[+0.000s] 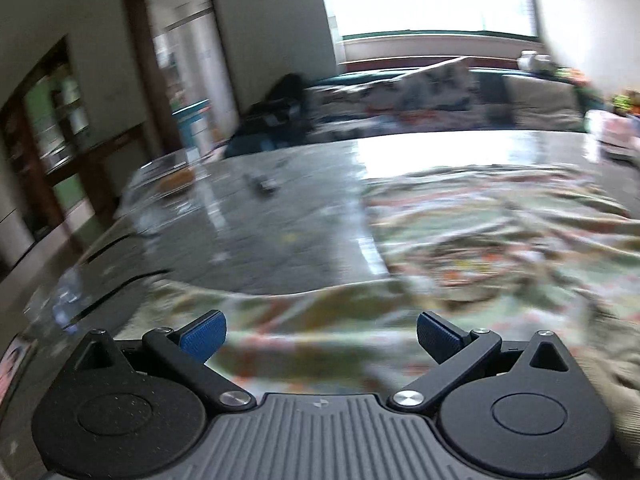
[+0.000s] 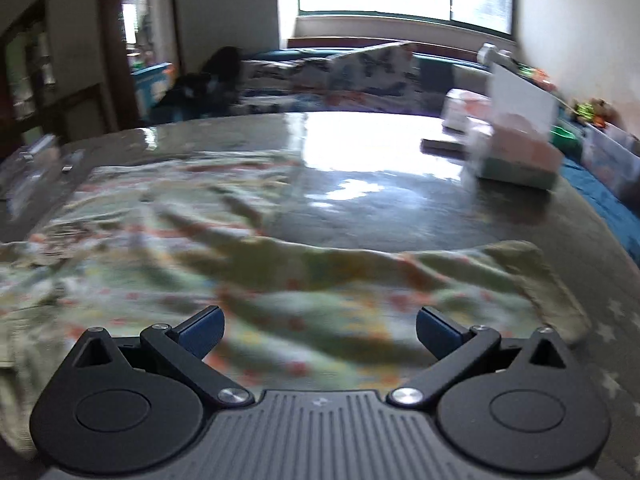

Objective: Fold clothes

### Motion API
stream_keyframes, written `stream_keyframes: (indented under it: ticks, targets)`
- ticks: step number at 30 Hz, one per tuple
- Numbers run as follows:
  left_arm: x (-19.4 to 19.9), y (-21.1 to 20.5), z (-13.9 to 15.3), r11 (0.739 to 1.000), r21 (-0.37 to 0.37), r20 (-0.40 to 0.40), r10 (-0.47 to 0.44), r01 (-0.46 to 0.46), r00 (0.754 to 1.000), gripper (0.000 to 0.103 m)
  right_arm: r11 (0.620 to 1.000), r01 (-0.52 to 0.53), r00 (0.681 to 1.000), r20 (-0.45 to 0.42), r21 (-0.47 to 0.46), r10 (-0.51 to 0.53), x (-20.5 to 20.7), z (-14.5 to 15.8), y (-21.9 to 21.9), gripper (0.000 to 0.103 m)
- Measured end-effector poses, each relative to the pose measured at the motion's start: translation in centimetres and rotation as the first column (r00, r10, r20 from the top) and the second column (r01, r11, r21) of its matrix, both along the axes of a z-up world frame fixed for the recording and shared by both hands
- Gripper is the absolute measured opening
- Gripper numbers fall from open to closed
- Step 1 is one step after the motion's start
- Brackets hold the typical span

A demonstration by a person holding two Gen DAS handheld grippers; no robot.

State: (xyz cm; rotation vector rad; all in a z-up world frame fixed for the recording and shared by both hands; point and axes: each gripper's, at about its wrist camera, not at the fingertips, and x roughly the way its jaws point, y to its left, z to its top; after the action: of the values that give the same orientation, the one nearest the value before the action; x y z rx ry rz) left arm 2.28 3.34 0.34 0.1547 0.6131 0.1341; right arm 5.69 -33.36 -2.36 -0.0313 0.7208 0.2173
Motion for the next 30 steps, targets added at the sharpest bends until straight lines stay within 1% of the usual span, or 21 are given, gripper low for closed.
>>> stream_keyframes:
  ticks: [3,6,8,10,11,13,18,21,23,26,28,30]
  targets:
    - [-0.4,-2.5,-0.2,0.996,0.024,0.002,-0.081,0.08,0.997,0.103,0.997,-0.082,0.997,0.012,0.001,0.082,-0.5,0.4,2.2,0.103]
    - [-1.0,-4.3,-0.9,0.988,0.052,-0.011,-0.147,0.147,0.989,0.103,0.987,-0.161,0.986,0.034,-0.017,0.162,-1.0,0.6,4.7,0.103]
    - [-1.7,-5.0,-1.3,0.978,0.075,-0.02,-0.193,0.194,0.981,0.103,0.976,-0.216,0.976,0.02,-0.031,0.217,-1.3,0.3,6.1,0.103]
    - [-2.3,-5.6,-1.7,0.968,0.113,-0.024,-0.223,0.224,0.975,0.103,0.966,-0.25,0.968,0.004,-0.07,0.251,-1.5,-0.1,7.2,0.103]
    - [-2.4,-5.6,-1.8,0.967,0.119,-0.023,-0.223,0.225,0.974,0.103,0.959,-0.266,0.964,-0.001,-0.1,0.267,-1.7,-0.2,7.7,0.103]
    - [-2.5,-5.4,-1.4,0.971,0.107,-0.016,-0.214,0.215,0.977,0.103,0.951,-0.284,0.958,0.01,-0.122,0.287,-1.9,0.0,8.3,0.103]
    - [-2.3,-4.6,-0.2,0.983,0.049,0.021,-0.176,0.174,0.984,0.103,0.945,-0.308,0.947,0.059,-0.115,0.316,-1.9,1.6,9.8,0.103]
    - [-2.4,-4.5,-0.8,0.984,0.04,-0.004,-0.172,0.172,0.985,0.103,0.94,-0.326,0.941,0.061,-0.096,0.333,-1.4,1.6,11.2,0.103]
    - [-2.5,-4.3,-1.3,0.986,0.031,-0.02,-0.163,0.163,0.986,0.103,0.931,-0.353,0.933,0.044,-0.097,0.358,-1.2,1.0,12.2,0.103]
    - [-2.8,-2.5,-1.2,0.995,-0.018,-0.016,-0.099,0.099,0.995,0.103,0.91,-0.391,0.92,-0.015,-0.136,0.392,-1.0,-0.5,13.6,0.103]
    - [-3.0,-0.8,-0.9,0.998,-0.047,-0.006,-0.033,0.033,0.999,0.103,0.907,-0.397,0.917,-0.018,-0.138,0.398,-1.1,-0.7,13.9,0.103]
    - [-3.0,1.2,-0.6,0.997,-0.068,-0.001,0.045,-0.045,0.999,0.103,0.907,-0.398,0.916,-0.017,-0.137,0.4,-1.1,-0.8,14.0,0.103]
